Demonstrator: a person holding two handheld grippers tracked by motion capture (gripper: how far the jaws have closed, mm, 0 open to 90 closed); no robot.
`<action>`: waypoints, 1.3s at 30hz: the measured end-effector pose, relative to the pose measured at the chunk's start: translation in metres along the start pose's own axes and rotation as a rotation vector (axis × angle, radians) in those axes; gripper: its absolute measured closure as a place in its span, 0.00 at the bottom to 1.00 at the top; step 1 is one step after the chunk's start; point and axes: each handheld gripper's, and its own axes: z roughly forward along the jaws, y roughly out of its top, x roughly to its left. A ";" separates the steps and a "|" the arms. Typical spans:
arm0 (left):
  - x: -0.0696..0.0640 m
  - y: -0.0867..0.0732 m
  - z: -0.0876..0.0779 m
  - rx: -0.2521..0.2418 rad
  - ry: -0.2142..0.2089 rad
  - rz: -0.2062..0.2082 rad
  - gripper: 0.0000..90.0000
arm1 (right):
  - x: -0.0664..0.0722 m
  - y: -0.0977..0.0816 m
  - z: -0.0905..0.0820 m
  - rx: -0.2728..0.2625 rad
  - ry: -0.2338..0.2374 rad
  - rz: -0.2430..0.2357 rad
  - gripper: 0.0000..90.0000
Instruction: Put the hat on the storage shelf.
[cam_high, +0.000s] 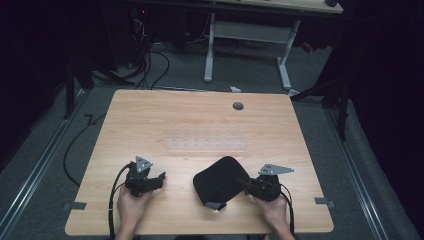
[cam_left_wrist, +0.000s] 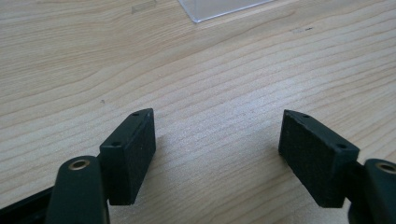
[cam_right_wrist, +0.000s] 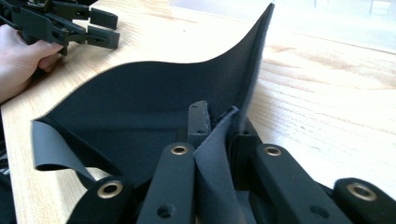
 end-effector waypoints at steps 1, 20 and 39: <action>0.000 0.000 0.000 0.002 -0.002 0.000 0.30 | 0.003 0.002 -0.003 -0.006 -0.004 -0.007 0.93; -0.013 0.001 -0.012 -0.010 -0.041 0.062 0.39 | 0.009 0.017 -0.030 -0.029 -0.054 0.052 0.93; -0.073 0.003 -0.045 0.028 -0.378 0.106 0.31 | 0.007 0.030 -0.040 -0.064 0.000 0.120 0.93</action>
